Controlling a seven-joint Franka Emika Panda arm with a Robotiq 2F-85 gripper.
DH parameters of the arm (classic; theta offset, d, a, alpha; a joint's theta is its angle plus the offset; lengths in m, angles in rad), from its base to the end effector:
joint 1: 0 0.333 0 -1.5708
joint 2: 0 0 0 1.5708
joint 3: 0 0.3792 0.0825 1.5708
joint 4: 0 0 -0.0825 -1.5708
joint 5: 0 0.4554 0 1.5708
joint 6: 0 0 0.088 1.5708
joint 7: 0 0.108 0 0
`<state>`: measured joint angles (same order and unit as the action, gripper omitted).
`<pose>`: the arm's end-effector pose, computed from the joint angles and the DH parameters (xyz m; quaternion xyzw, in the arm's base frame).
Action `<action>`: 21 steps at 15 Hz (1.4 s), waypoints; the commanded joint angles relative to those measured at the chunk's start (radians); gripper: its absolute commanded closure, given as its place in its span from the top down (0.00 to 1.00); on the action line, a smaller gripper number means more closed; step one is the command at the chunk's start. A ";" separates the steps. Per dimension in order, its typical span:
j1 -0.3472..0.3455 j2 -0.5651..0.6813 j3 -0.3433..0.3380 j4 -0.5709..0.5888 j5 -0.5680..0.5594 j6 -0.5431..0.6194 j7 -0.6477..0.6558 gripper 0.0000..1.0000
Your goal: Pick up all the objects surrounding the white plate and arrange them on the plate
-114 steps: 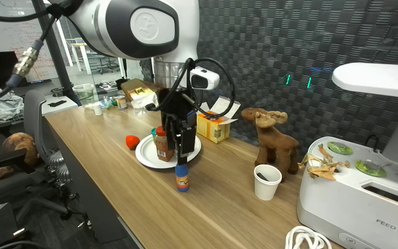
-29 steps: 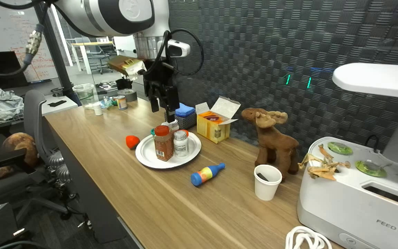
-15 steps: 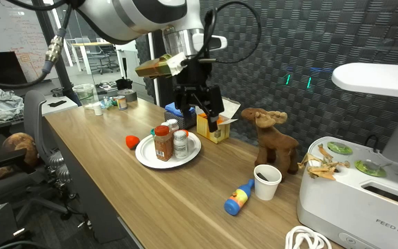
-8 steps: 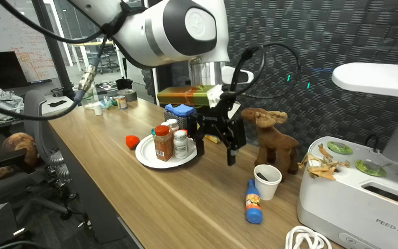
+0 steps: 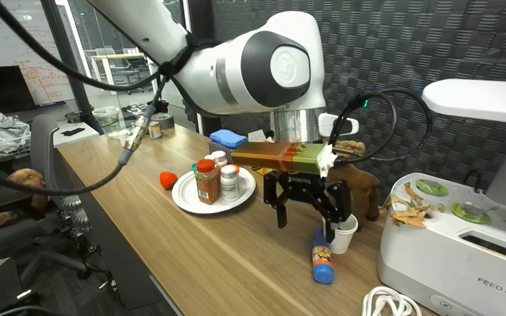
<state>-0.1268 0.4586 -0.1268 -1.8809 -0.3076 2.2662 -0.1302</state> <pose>0.6843 -0.1799 0.2688 0.9881 0.0467 -0.0630 0.1324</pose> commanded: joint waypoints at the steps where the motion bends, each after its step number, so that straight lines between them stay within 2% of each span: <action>1: -0.011 0.039 -0.018 0.043 -0.030 0.048 -0.039 1.00; 7: -0.035 0.081 -0.014 0.047 -0.010 0.117 -0.088 1.00; 8: -0.037 0.085 -0.014 0.046 -0.008 0.126 -0.091 0.75; 9: -0.039 0.087 -0.016 0.045 -0.010 0.132 -0.094 0.74; 10: -0.041 0.084 -0.015 0.039 -0.009 0.138 -0.099 0.68; 16: -0.038 0.052 -0.013 -0.011 -0.011 0.139 -0.106 0.19; 18: -0.030 0.037 -0.009 -0.040 -0.012 0.135 -0.100 0.10; 21: 0.003 -0.010 -0.006 -0.095 -0.017 0.119 -0.058 0.10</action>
<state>-0.1582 0.5165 -0.1347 -1.8943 -0.3138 2.3895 -0.2236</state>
